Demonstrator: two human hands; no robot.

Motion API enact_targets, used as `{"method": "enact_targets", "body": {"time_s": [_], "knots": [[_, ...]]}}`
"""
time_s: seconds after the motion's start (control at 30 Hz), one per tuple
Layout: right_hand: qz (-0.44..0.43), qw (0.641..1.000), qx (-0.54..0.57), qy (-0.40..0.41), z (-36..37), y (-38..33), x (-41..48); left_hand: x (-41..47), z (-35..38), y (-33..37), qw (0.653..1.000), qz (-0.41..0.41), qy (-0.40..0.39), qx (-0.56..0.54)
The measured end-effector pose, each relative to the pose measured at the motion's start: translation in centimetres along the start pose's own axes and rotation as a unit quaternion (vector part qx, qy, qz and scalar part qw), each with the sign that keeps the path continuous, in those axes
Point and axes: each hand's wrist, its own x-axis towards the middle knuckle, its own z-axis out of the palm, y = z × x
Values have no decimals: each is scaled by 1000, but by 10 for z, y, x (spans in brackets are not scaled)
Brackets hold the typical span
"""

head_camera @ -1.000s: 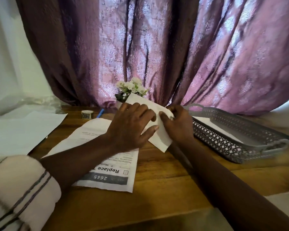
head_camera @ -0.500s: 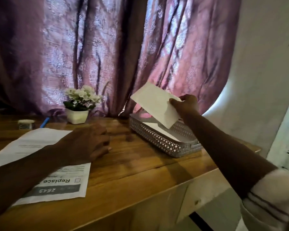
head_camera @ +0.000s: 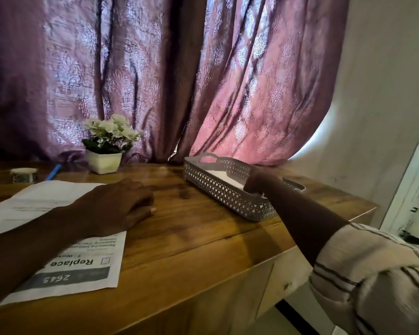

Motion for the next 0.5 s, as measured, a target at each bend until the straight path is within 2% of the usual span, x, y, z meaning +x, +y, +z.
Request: {"method": "enact_targets", "body": {"time_s": [0.1,0.2,0.33,0.4,0.5], "knots": [[-1,998,-37,50,-6,-1,-7,-1,0,-1,1000,4,-1,-10],[-9,984,-68,162,-18,-5,-14,0,-1,2,1000,7,-1,-11],[-127,940,69,310,-16,-30,-41,-1,-7,4,1000,5,-14,-2],[-222,907,152,323,-4,-53,-67,-2,-16,4,1000,10,10,8],[-353,867,244,254,25,-97,-93,-4,-34,-8,998,-31,44,25]]}}
